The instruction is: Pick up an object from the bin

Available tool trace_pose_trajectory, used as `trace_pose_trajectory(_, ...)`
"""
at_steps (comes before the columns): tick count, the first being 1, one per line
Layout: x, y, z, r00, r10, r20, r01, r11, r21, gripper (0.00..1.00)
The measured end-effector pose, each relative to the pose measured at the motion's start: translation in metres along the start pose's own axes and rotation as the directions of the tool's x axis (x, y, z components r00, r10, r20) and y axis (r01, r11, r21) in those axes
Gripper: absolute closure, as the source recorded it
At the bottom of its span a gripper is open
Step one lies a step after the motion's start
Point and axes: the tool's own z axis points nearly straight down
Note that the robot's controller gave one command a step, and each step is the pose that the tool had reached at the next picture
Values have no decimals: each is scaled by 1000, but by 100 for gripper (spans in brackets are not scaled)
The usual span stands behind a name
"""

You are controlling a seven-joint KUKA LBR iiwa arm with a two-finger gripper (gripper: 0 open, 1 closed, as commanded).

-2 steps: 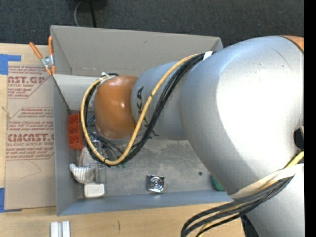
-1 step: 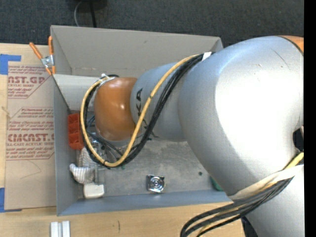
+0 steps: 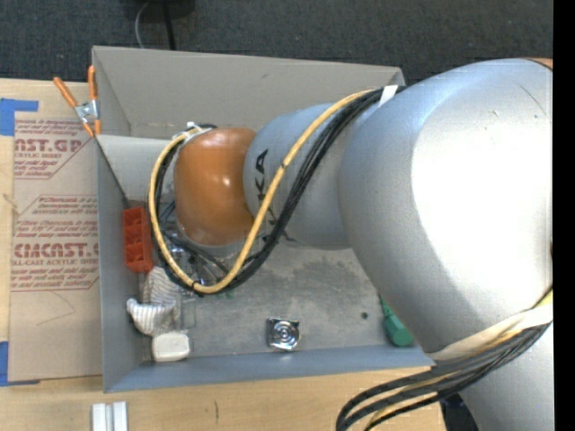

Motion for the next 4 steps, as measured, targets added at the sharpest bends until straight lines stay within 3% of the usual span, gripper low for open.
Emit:
trace_pose_trajectory(1,0,-1,-2,1000,-9,8,9,1000,-2,0)
trace_pose_trajectory(3,3,4,23,996,-86,6,86,996,1,0)
trace_pose_trajectory(4,3,5,17,990,-141,7,141,990,0,100)
